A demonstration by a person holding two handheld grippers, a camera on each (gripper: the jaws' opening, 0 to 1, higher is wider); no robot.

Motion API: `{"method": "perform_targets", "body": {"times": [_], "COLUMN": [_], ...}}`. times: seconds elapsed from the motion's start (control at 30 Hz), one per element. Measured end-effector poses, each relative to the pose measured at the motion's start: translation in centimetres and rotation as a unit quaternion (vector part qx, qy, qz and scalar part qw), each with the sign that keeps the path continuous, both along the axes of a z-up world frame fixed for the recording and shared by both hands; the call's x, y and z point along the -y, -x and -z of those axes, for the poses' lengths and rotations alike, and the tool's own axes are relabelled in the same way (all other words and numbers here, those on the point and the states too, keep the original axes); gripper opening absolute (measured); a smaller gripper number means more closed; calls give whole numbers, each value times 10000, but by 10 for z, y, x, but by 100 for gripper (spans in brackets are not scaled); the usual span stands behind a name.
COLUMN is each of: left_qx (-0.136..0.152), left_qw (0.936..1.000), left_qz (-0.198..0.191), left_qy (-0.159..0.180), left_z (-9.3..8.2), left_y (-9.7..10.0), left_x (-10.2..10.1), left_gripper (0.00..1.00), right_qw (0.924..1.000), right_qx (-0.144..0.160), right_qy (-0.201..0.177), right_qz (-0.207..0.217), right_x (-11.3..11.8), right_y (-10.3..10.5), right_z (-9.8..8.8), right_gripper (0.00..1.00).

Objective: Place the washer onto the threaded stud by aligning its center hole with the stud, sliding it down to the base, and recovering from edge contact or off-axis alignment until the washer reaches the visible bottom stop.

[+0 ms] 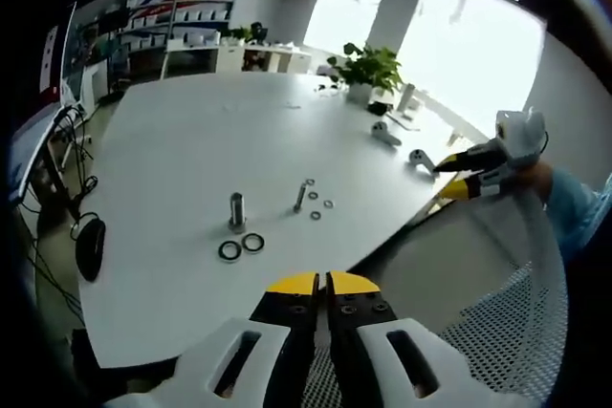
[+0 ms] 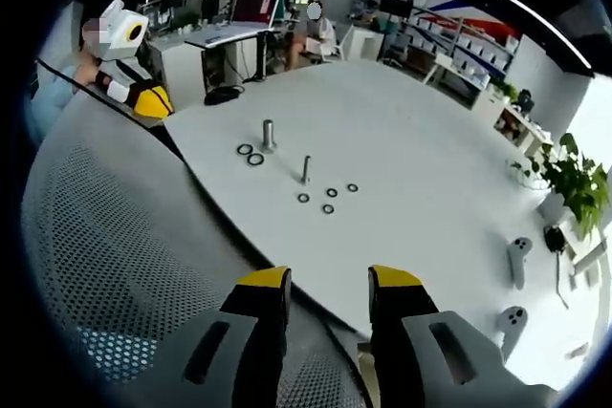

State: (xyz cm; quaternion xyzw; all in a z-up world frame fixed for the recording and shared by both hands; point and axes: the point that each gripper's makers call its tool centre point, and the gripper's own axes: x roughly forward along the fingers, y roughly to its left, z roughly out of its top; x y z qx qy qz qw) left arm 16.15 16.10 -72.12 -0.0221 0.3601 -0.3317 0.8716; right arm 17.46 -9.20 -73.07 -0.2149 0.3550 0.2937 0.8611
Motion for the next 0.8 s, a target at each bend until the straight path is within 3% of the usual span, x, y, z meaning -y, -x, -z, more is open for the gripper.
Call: {"method": "perform_targets", "body": {"times": [0.27,0.37,0.43,0.6,0.8], "left_qx": [-101,-111,-29,-7,-11], "left_qw": [9998,9996,9994,9995,9995], "left_qz": [-96,-204,-221,-217,-199], "left_qy": [-115,-168,-246,-223,-236], "left_z": [4,5,4,3,4], "left_y": [0,0,-1,-1,-1], "left_x": [-4,-7,-9,-9,-9], "left_gripper": [1,2,2,2,2], "right_qw": [9944,9870,9811,9753,9687], "right_qx": [-412,-912,-1044,-1139,-1247], "right_qy": [-62,-46,108,127,-101], "right_qz": [-967,-1320,-1628,-1890,-2145], "right_x": [-14,-17,-17,-23,-35], "right_y": [9,12,10,0,-12], "right_z": [1,9,13,16,15], "right_gripper": [33,34,34,34,34]}}
